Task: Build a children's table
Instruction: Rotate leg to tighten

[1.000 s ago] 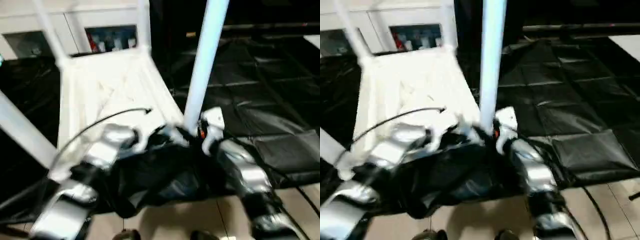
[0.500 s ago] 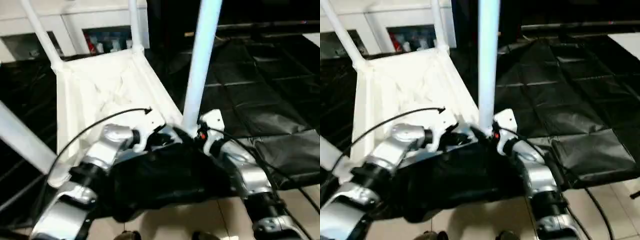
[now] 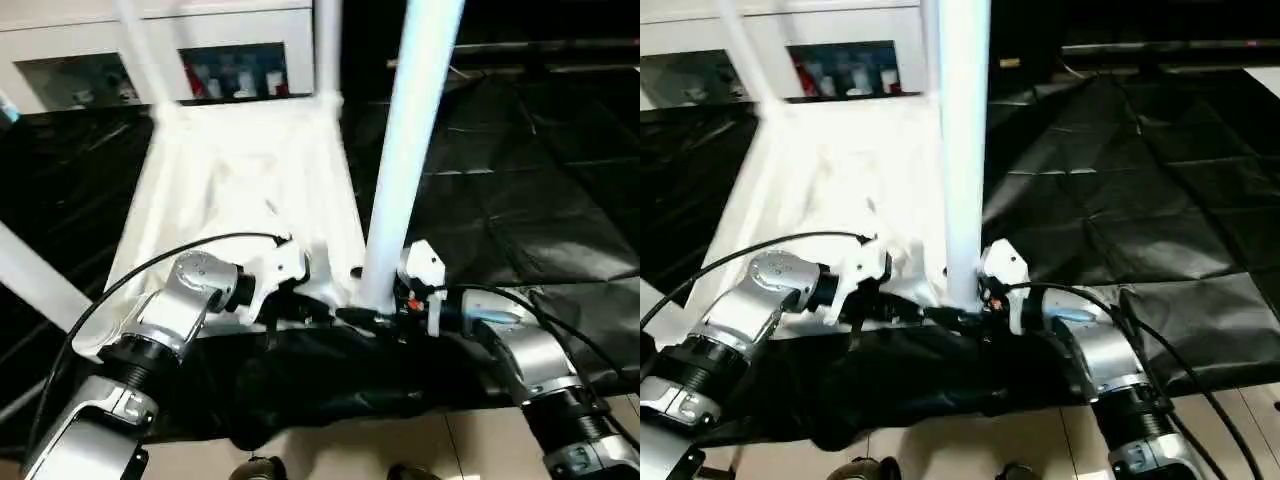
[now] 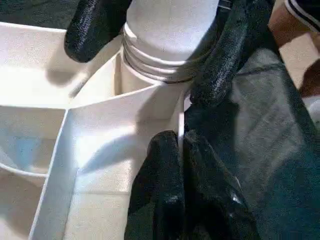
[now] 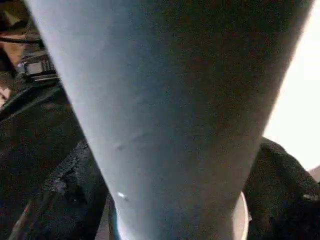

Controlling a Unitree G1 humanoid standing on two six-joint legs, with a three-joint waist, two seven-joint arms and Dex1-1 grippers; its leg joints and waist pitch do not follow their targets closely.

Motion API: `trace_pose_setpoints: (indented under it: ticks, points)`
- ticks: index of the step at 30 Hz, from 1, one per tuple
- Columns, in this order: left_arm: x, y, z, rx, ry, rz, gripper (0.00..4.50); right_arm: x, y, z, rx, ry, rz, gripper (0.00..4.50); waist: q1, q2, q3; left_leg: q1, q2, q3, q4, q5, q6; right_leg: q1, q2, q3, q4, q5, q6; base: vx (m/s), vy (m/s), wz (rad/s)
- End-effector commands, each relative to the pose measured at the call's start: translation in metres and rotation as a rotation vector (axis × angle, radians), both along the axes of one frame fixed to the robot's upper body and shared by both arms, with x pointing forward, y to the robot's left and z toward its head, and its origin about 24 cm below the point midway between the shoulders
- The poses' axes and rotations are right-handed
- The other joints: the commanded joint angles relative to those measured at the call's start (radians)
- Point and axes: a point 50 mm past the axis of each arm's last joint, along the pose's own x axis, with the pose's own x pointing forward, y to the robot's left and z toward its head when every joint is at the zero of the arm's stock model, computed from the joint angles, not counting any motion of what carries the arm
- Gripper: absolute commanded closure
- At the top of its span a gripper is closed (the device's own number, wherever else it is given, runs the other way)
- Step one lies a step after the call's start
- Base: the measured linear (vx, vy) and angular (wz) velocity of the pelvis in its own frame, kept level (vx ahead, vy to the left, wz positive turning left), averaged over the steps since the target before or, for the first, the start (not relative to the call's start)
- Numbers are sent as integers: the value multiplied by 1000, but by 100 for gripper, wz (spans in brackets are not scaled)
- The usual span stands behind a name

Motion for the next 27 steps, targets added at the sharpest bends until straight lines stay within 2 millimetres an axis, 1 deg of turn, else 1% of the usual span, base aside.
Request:
trace_pose_setpoints:
  ticks: [1, 2, 3, 5, 6, 7, 8, 10, 11, 12, 13, 14, 15, 16, 17, 18, 19, 20, 21, 22, 23, 24, 25, 26, 27]
  points:
    - [-8, -6, -2, -9, 31, -80, 450, -2, 2, 1, 0, 11, 33, 115, -4, -10, -69, 28, 52, -16, -72, -245, 75, 44, -30, 25, -53, -215, -257, 0, 0, 0]
    - [-8, -6, -2, -9, 30, -80, 450, -3, 2, 1, 0, 16, 39, 115, -4, -10, -71, 28, 52, -16, -72, -238, 73, 43, -30, 26, -52, -205, -256, 0, 0, 0]
    - [-7, -6, -2, -8, 29, -79, 450, -3, 2, 1, 1, 19, 42, 115, -4, -10, -72, 26, 51, -16, -70, -226, 75, 45, -30, 25, -50, -188, -258, 0, 0, 0]
    - [-6, -5, -1, -10, 22, -70, 450, -4, 4, 0, 2, 22, 44, 149, -4, -10, -74, 25, 50, -16, -67, -201, 85, 46, -30, 25, -47, -155, -263, 0, 0, 0]
    - [-6, -5, -1, -11, 21, -68, 450, -4, 4, 0, 2, 22, 44, 158, -3, -10, -75, 25, 49, -15, -66, -189, 91, 46, -30, 24, -46, -140, -267, 0, 0, 0]
    - [-5, -6, -1, -17, 19, -58, 450, -4, 5, -1, 3, 20, 33, 161, -3, -11, -75, 24, 49, -15, -65, -183, 95, 46, -30, 24, -46, -136, -269, 0, 0, 0]
    - [-5, -6, -1, -18, 18, -56, 450, -4, 5, -1, 4, 19, 30, 161, -2, -9, -75, 24, 49, -15, -65, -183, 95, 46, -31, 24, -46, -139, -270, 0, 0, 0]
    - [-2, -8, -1, -33, 6, -21, 450, -1, 5, -4, -5, 14, -20, 174, -3, -11, -74, 23, 49, -15, -65, -186, 95, 47, -31, 24, -47, -149, -269, 0, 0, 0]
    - [-1, -9, -1, -39, 2, -3, 450, 0, 4, -6, -13, 9, -51, 174, -4, -11, -74, 22, 48, -16, -66, -192, 91, 47, -32, 24, -48, -165, -265, 0, 0, 0]
    - [6, -11, -1, -41, -24, 77, 450, 7, 3, -12, -30, 8, -174, 178, -7, -11, -73, 21, 48, -17, -68, -206, 81, 46, -32, 24, -50, -187, -259, 0, 0, 0]
    - [7, -12, -2, -41, -30, 97, 450, 9, 3, -14, -34, 7, -209, 178, -11, -14, -72, 21, 48, -17, -70, -215, 74, 45, -32, 24, -52, -203, -256, 0, 0, 0]
    - [11, -13, -2, -39, -41, 137, 450, 12, 2, -18, -42, 7, -274, 178, -16, -13, -66, 22, 47, -19, -74, -259, 53, 43, -33, 24, -60, -269, -242, 0, 0, 0]
    - [14, -15, -3, -39, -54, 181, 450, 15, 2, -20, -45, 10, -331, 178, -21, -15, -65, 23, 44, -21, -77, -292, 29, 44, -35, 24, -65, -343, -218, 0, 0, 0]
    - [14, -15, -3, -39, -54, 181, 450, 15, 2, -20, -45, 10, -331, 179, -22, -16, -65, 24, 43, -23, -79, -303, 22, 45, -36, 24, -67, -367, -207, 0, 0, 0]
    - [20, -18, -3, -49, -73, 251, 450, 20, 3, -24, -33, 20, -427, 180, -25, -18, -65, 25, 44, -25, -81, -311, 17, 43, -35, 25, -72, -383, -190, 0, 0, 0]
    - [26, -23, -3, -56, -97, 322, 450, 23, 6, -27, -19, 36, -508, 180, -28, -12, -63, 30, 44, -23, -80, -330, 13, 34, -33, 27, -73, -389, -189, 0, 0, 0]
    - [29, -25, -2, -59, -111, 362, 450, 25, 8, -29, -12, 45, -552, 180, -32, -15, -62, 30, 42, -22, -81, -339, 9, 34, -32, 26, -77, -402, -187, 0, 0, 0]
    - [31, -27, -2, -62, -116, 385, 450, 27, 9, -30, -11, 50, -581, 180, -35, -14, -63, 29, 40, -25, -81, -347, 2, 38, -34, 25, -77, -420, -179, 0, 0, 0]
    - [31, -28, -2, -63, -118, 391, 450, 27, 9, -31, -9, 53, -589, 180, -35, -16, -64, 29, 41, -25, -81, -342, 5, 38, -33, 25, -80, -419, -171, 0, 0, 0]
    - [35, -34, -1, -65, -128, 438, 450, 31, 16, -33, 9, 83, -651, 180, -37, -15, -64, 29, 41, -24, -81, -340, 8, 37, -33, 26, -80, -413, -173, 0, 0, 0]
    - [36, -37, -1, -67, -131, 456, 450, 32, 20, -34, 17, 96, -673, 180, -38, -13, -64, 31, 41, -23, -80, -341, 12, 34, -33, 27, -81, -408, -175, 0, 0, 0]
    - [37, -44, 0, -87, -123, 478, 450, 31, 31, -35, 27, 104, -653, 180, -38, -13, -65, 30, 39, -22, -80, -339, 14, 35, -32, 26, -81, -405, -175, 0, 0, 0]
    - [37, -47, 0, -96, -118, 480, 450, 31, 36, -35, 26, 104, -639, 180, -38, -15, -65, 27, 39, -23, -80, -331, 18, 38, -31, 24, -80, -397, -174, 0, 0, 0]
    - [37, -48, 1, -101, -116, 480, 450, 30, 38, -35, 25, 103, -632, 180, -37, -12, -67, 27, 40, -23, -80, -324, 20, 39, -32, 24, -79, -388, -175, 0, 0, 0]
    - [37, -51, 1, -107, -114, 480, 450, 30, 42, -36, 22, 103, -623, 180, -37, -13, -67, 27, 40, -22, -79, -323, 27, 37, -31, 25, -80, -379, -178, 0, 0, 0]
